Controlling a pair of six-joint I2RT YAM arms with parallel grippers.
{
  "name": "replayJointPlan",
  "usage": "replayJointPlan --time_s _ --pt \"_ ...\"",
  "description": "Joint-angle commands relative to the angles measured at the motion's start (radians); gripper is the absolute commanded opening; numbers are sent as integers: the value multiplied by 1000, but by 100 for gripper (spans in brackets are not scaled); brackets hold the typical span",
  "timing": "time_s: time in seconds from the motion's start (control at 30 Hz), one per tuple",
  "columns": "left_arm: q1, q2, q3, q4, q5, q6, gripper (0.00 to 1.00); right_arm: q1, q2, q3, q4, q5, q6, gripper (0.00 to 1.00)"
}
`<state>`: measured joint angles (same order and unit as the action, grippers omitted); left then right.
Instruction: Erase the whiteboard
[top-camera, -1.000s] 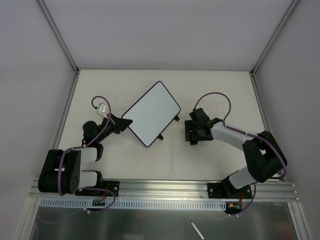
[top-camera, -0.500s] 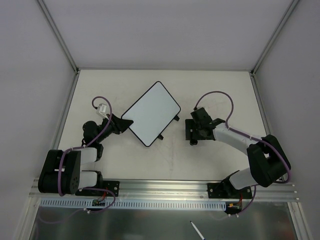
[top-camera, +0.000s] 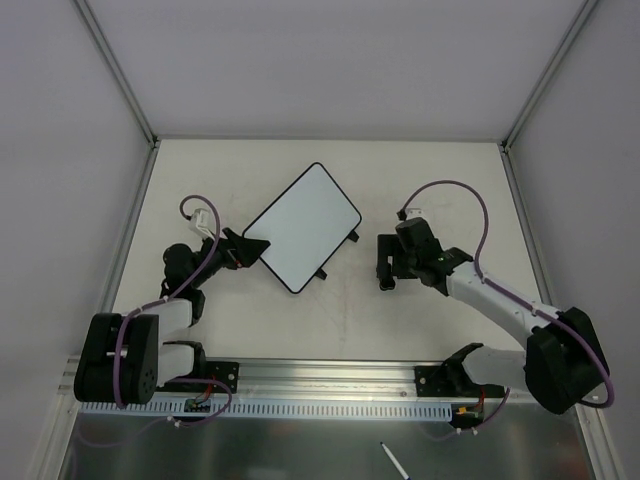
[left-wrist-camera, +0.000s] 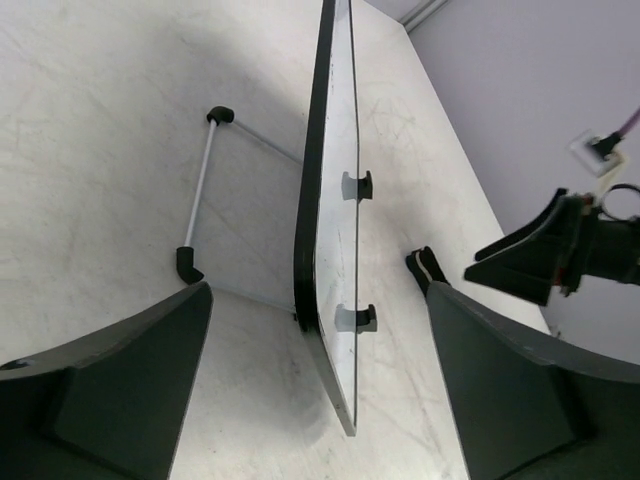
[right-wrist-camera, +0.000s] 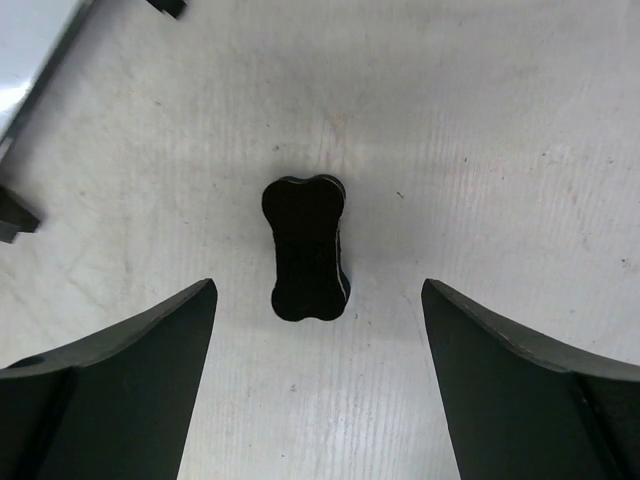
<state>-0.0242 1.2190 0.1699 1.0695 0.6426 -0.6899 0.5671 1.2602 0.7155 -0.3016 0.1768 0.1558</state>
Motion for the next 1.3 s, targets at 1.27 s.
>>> replayJointPlan --time_s 1.27 --pt "17 -1147 -179 -918 -313 69 99 1 -760 -419 159 142 -75 99"
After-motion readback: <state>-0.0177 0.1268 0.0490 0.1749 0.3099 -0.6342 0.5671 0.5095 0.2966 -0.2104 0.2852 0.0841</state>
